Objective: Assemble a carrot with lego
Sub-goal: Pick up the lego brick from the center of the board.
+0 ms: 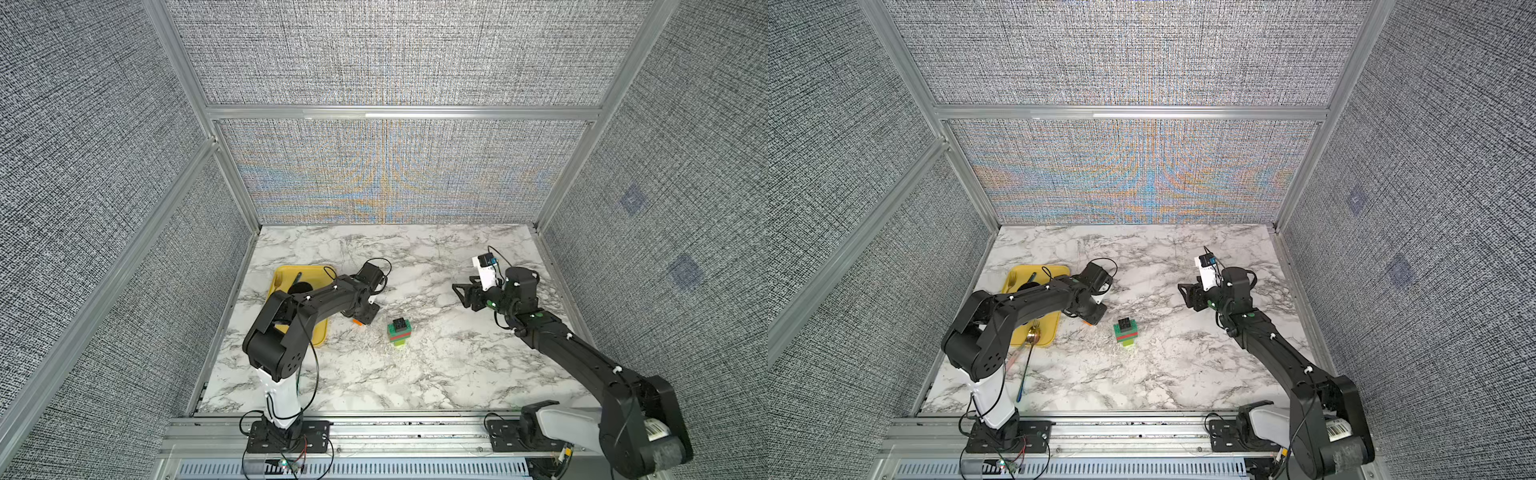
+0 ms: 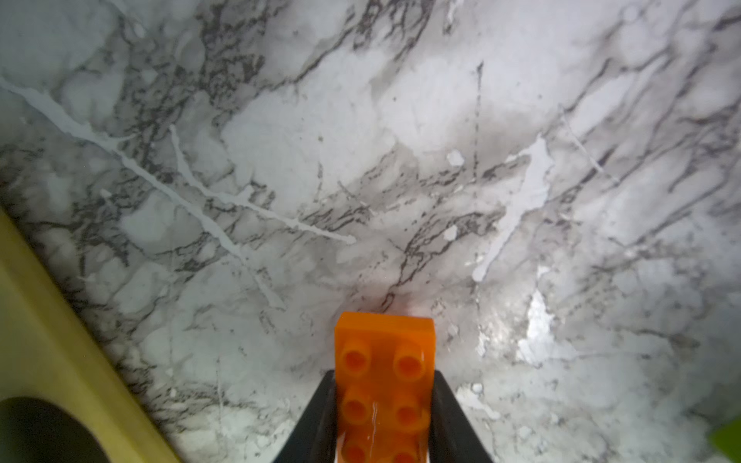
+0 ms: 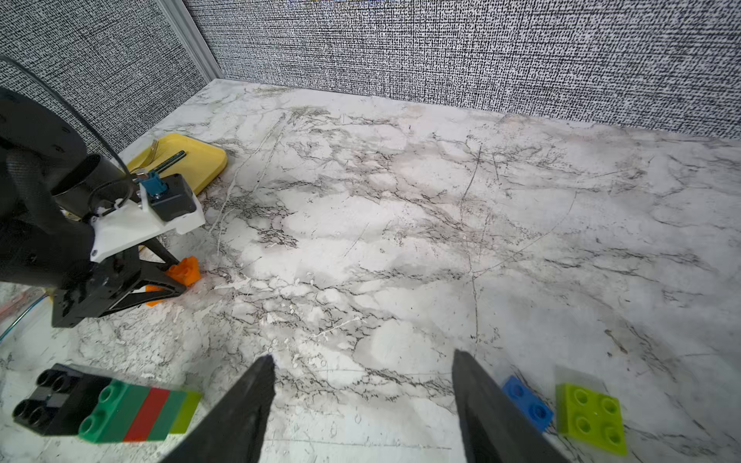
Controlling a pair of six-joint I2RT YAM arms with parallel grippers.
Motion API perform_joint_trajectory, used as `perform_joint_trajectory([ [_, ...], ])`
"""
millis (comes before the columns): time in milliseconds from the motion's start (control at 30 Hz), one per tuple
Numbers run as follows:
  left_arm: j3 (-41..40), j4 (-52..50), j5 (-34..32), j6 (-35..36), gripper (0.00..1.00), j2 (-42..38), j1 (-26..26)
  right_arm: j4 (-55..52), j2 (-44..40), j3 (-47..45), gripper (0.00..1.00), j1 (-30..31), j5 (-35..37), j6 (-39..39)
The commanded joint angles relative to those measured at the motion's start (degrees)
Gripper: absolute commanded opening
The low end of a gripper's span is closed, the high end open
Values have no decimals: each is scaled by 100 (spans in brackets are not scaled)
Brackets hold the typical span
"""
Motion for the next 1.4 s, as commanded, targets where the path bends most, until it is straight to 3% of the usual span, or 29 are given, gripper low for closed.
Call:
perform_joint_trajectory([
  [0,155,-106,117,-276,25,180,24,90,61,16,71,5,7,9],
  [300,81,-298,662,-397,43,163,211,103,91,11,71,10,6,11],
  [500,-12,-314,837,-437,45,103,304,111,100,8,71,4,-3,18],
  [1067,125,-369,774,-490,29,241,385,77,39,-18,71,6,14,2],
  [1367,94,-680,672,-404,20,-1263,331,65,-9,-18,71,7,23,0],
])
